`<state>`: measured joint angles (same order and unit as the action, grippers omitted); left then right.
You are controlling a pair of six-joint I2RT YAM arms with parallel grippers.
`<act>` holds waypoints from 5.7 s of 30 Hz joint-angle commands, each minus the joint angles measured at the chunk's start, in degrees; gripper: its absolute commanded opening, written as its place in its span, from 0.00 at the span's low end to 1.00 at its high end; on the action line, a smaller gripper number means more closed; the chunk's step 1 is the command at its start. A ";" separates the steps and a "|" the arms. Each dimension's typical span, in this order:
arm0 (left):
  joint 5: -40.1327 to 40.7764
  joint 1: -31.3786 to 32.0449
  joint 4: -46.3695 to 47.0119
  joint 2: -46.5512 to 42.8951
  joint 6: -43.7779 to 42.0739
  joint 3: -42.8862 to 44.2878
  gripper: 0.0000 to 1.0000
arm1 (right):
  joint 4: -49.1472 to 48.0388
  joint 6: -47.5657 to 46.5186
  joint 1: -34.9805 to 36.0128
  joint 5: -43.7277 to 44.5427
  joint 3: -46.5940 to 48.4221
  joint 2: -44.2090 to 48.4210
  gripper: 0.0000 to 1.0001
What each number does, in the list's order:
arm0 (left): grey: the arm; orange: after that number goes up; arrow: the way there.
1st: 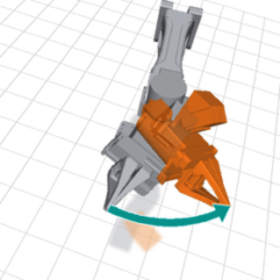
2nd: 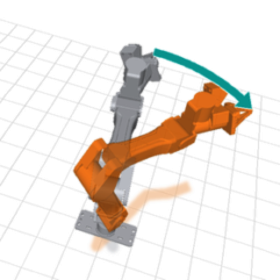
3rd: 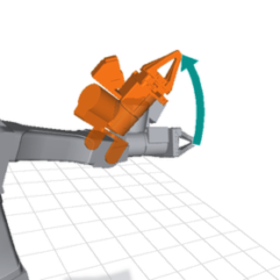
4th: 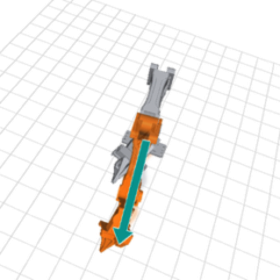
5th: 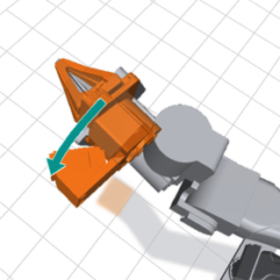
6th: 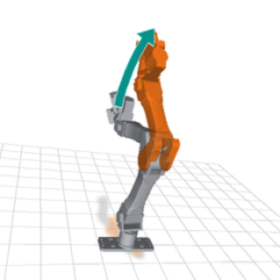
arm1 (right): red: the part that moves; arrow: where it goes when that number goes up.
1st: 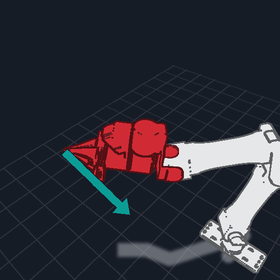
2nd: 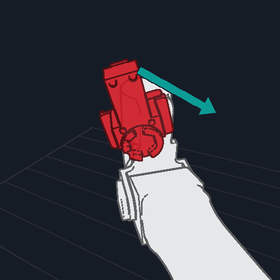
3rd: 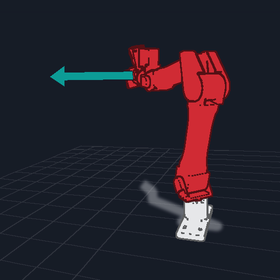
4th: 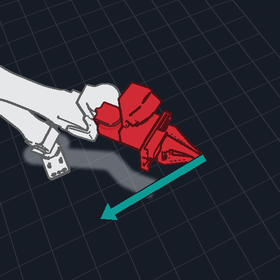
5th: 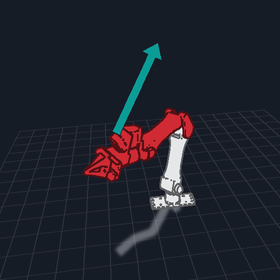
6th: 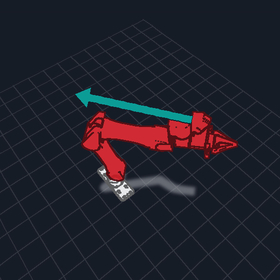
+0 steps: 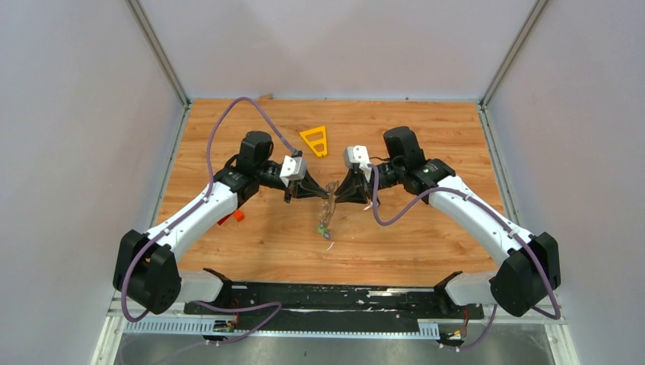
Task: Put the keys on the keyring
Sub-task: Adjust the keyring.
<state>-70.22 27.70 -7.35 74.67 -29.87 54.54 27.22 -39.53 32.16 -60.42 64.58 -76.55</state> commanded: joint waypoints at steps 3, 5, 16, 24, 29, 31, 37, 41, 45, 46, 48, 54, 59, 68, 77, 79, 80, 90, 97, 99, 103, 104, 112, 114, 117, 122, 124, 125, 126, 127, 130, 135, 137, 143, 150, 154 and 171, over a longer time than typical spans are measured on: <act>-1.59 0.48 2.83 -1.98 0.93 0.21 0.00 | -3.44 1.87 -0.10 0.68 1.32 1.00 0.23; -1.59 0.72 3.18 -1.91 1.16 0.28 0.00 | -4.45 3.07 0.06 0.73 1.18 0.59 0.23; -1.14 1.13 4.14 -1.66 2.08 0.25 0.00 | -4.90 3.74 1.12 0.52 0.99 -0.86 0.20; 1.12 1.12 13.48 -1.87 9.42 -1.81 0.00 | -4.94 3.70 1.33 0.15 0.96 -1.35 0.13; 2.09 1.12 18.68 -1.87 13.87 -3.12 0.00 | -6.34 5.42 1.49 1.20 0.84 -1.64 0.11; 2.75 1.12 20.76 -1.85 15.54 -3.74 0.00 | -7.35 6.42 1.63 2.08 0.59 -1.67 0.09; 2.98 1.12 24.74 -1.72 19.08 -4.53 0.00 | -9.21 7.81 1.69 4.65 -0.01 -1.44 0.00; 2.74 1.12 24.80 -1.88 19.39 -4.70 0.00 | -11.59 8.79 1.62 6.72 -1.15 -0.49 0.00; 1.46 0.26 24.21 -2.10 19.40 -4.71 0.01 | -14.18 10.14 0.84 6.49 -2.28 0.94 0.00; 1.10 -0.09 24.09 -2.15 19.41 -4.63 0.03 | -14.66 10.66 0.54 5.68 -2.49 1.15 0.00; 0.41 -0.80 23.61 -2.05 19.49 -4.42 0.08 | -15.56 11.72 -0.13 4.15 -2.82 1.52 0.00; -2.11 -2.08 17.88 -3.11 15.11 -3.92 0.28 | -17.76 14.97 -1.50 1.66 -3.12 1.93 0.00; -3.04 -2.60 12.18 -3.74 9.46 -3.79 0.37 | -20.43 19.25 -2.79 -1.08 -3.53 1.61 0.00; -3.55 -2.79 14.01 -3.59 8.79 -4.10 0.38 | -26.68 27.05 -3.96 -4.66 -4.55 0.83 0.00; -2.96 -2.76 19.70 -2.70 12.91 -4.24 0.37 | -30.41 31.04 -4.18 -5.94 -5.02 0.53 0.00; -3.34 -2.74 21.12 -2.62 14.07 -4.50 0.37 | -30.82 31.78 -4.16 -5.93 -5.03 0.32 0.00; -3.58 -2.74 21.45 -2.61 14.20 -4.60 0.36 | -31.14 32.21 -4.23 -5.89 -5.07 0.21 0.00; -5.49 -2.44 19.53 -2.37 11.92 -5.15 0.32 | -33.10 34.92 -4.25 -5.87 -5.42 -0.48 0.00; -5.48 -1.11 19.10 -1.75 11.30 -5.37 0.31 | -34.10 35.96 -4.32 -5.11 -5.72 -0.44 0.00; -5.38 -0.84 19.05 -1.56 11.22 -5.41 0.32 | -34.33 36.18 -4.31 -4.98 -5.86 -0.48 0.00; -4.11 -0.81 19.59 -1.53 11.70 -5.46 0.33 | -34.67 36.28 -4.36 -4.90 -6.12 -0.53 0.00; -3.73 -0.81 20.19 -1.68 12.29 -5.61 0.34 | -34.75 36.28 -4.31 -4.89 -6.13 -0.53 0.00; 0.10 -0.81 36.90 -2.01 24.14 -9.43 0.34 | -35.12 36.29 -4.35 -4.98 -6.37 -0.48 0.00; -0.09 -0.88 36.55 -1.92 24.13 -9.46 0.34 | -35.13 36.32 -4.37 -4.91 -6.39 -0.31 0.00; 0.06 -1.11 33.21 -2.22 21.34 -9.33 0.33 | -35.13 36.36 -4.56 -4.95 -6.43 0.04 0.00; 0.37 -1.16 33.14 -2.44 21.54 -9.19 0.33 | -35.53 36.71 -4.64 -5.14 -6.56 0.05 0.00; 0.51 -1.18 34.22 -2.46 22.27 -9.27 0.33 | -35.57 36.70 -4.65 -5.16 -6.58 0.02 0.00; 0.58 -1.16 34.77 -2.38 22.67 -9.34 0.33 | -35.57 36.71 -4.65 -5.14 -6.60 0.00 0.00; 0.71 -1.16 35.15 -2.32 22.97 -9.32 0.33 | -35.62 36.75 -4.72 -5.23 -6.62 0.05 0.00; 0.84 -1.16 35.36 -2.27 23.01 -9.34 0.33 | -35.60 36.66 -4.67 -5.32 -6.60 -0.03 0.00; 1.35 -1.16 35.47 -2.20 22.97 -9.46 0.34 | -35.79 36.79 -4.65 -5.67 -6.61 -0.06 0.00; 1.73 -1.16 36.10 -2.15 23.63 -9.45 0.34 | -36.05 36.93 -4.73 -6.02 -6.69 -0.09 0.00; 1.98 -1.16 36.30 -2.19 23.88 -9.41 0.34 | -36.18 36.97 -4.70 -6.27 -6.76 -0.02 0.00; 2.58 -1.16 36.91 -2.17 24.37 -9.63 0.34 | -36.35 37.18 -4.66 -6.63 -6.78 -0.09 0.00; 2.70 -1.16 41.81 -1.90 28.31 -10.14 0.34 | -36.28 37.16 -4.68 -6.29 -6.82 -0.59 0.00; 2.89 -1.16 42.86 -1.79 29.35 -10.32 0.32 | -36.28 37.15 -4.66 -6.42 -6.70 -0.75 0.00; 3.48 -1.16 43.37 -1.64 29.60 -10.51 0.19 | -35.74 36.69 -4.88 -5.92 -6.73 -0.79 0.00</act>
<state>-66.85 26.52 32.60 73.19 -1.06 44.01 -6.72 -3.05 27.53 -65.63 57.91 -76.86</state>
